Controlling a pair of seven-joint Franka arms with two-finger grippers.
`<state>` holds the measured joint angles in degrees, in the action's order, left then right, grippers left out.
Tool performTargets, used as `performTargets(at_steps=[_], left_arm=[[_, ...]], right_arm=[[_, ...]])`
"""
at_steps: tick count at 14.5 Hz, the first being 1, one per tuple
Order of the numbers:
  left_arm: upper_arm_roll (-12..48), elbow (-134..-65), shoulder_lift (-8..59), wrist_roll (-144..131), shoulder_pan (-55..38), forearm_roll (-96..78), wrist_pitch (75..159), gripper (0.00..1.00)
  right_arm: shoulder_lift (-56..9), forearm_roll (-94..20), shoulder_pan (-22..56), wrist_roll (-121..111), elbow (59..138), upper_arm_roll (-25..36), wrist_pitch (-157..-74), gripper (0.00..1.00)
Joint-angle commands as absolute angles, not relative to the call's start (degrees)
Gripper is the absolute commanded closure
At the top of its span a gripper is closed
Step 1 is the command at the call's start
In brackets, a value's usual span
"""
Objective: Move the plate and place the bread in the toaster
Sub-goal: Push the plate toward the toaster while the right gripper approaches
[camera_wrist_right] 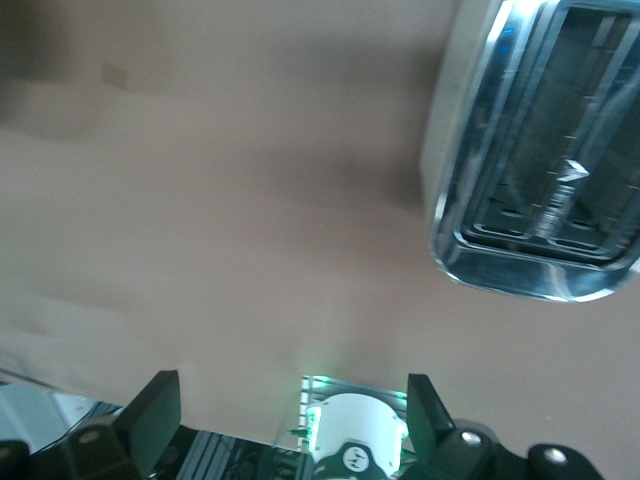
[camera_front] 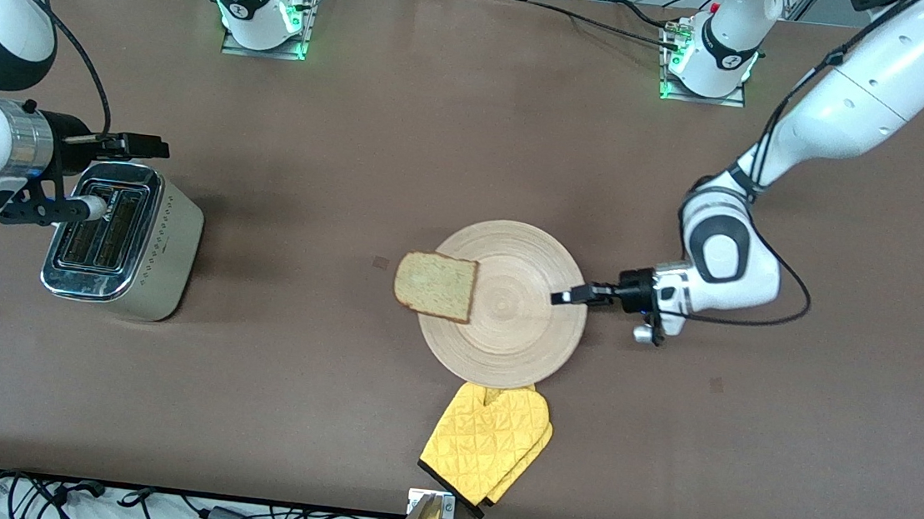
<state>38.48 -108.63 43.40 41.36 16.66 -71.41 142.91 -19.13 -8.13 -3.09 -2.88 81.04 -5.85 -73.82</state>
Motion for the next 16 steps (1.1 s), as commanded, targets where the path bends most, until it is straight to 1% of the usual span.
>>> performTargets(at_steps=[1, 3, 4, 7, 10, 12, 13, 14, 15, 16], left_arm=[[39.02, -110.22, 42.10, 48.32, 12.68, -79.76, 146.76, 0.99], [38.94, -109.60, 43.24, 56.73, 8.11, -90.73, 150.10, 0.99], [38.85, -109.25, 44.55, 62.78, 6.69, -97.23, 150.38, 0.99], [38.67, -108.37, 47.45, 77.66, 3.18, -113.51, 150.29, 0.99], [37.27, -106.62, 49.83, 81.12, -1.04, -115.84, 150.29, 0.99], [35.95, -105.03, 50.54, 81.12, -2.72, -116.02, 150.38, 0.98], [35.60, -105.03, 50.62, 81.12, -2.81, -115.84, 150.29, 0.82], [35.60, -104.94, 50.80, 80.95, -2.81, -116.27, 150.29, 0.45], [35.60, -104.94, 51.06, 80.95, -2.46, -116.45, 150.29, 0.00], [35.51, -105.12, 50.89, 81.21, -2.03, -116.02, 150.29, 0.00]], right_arm=[[-22.14, -14.65, -3.43, -2.29, 80.68, -5.71, -74.61, 0.00], [-24.07, -14.85, -2.90, -2.29, 81.03, -5.80, -78.47, 0.00], [-24.52, -14.94, -2.64, -2.29, 81.99, -5.80, -80.57, 0.00], [-22.77, -15.29, -2.29, -2.29, 91.38, -6.24, -94.00, 0.00], [-20.83, -16.52, -1.14, -2.11, 98.06, -6.33, -104.91, 0.00], [-18.64, -19.86, 0.43, -1.15, 103.42, -6.42, -111.07, 0.00], [-16.98, -19.86, 1.92, -0.10, 105.97, -6.33, -113.53, 0.00], [-15.92, -19.86, 2.37, 0.61, 108.61, -6.33, -115.73, 0.00], [-14.60, -19.95, 2.63, 0.70, 112.11, -6.33, -119.41, 0.00], [-13.63, -20.04, 3.25, 0.70, 115.89, -6.42, -123.88, 0.00]])
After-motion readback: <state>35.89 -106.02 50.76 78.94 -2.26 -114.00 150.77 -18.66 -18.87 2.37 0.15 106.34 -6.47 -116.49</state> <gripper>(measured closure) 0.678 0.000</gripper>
